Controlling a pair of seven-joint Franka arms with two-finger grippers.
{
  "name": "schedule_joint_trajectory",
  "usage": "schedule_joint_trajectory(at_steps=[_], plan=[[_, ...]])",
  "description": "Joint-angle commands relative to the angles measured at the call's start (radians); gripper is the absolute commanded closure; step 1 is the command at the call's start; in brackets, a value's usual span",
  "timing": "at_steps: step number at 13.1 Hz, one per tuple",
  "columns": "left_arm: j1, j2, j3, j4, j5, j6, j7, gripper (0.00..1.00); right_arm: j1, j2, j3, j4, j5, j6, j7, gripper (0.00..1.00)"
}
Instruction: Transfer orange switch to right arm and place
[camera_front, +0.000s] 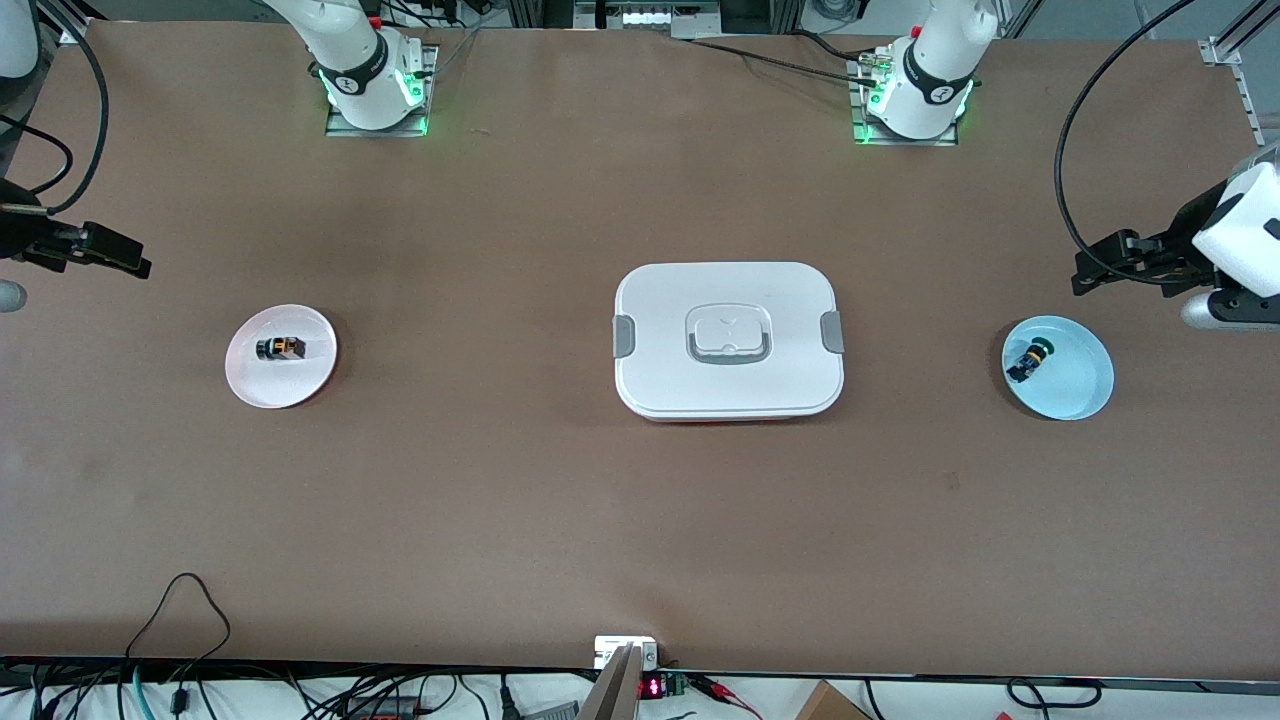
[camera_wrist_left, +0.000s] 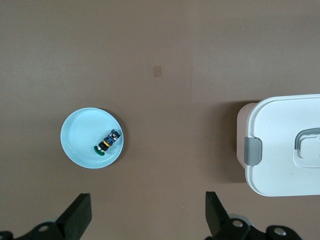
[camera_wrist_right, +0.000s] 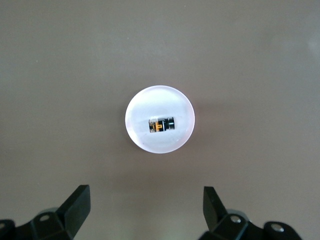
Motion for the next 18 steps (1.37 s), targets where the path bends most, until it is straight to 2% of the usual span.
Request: schedule_joint_trajectory(at_steps=[1, 10, 18], plan=[[-0.006, 0.019, 0.001, 0.040, 0.026, -0.018, -0.011, 0.00, 0.016, -0.068, -0.013, -0.087, 0.002, 0.058, -0.007, 0.00], [-0.006, 0.019, 0.001, 0.040, 0.026, -0.017, -0.011, 0.00, 0.044, -0.060, -0.010, -0.073, -0.001, 0.043, 0.003, 0.00], [-0.008, 0.019, 0.001, 0.040, 0.026, -0.018, -0.011, 0.00, 0.039, -0.043, -0.013, -0.018, 0.010, 0.029, -0.006, 0.00]])
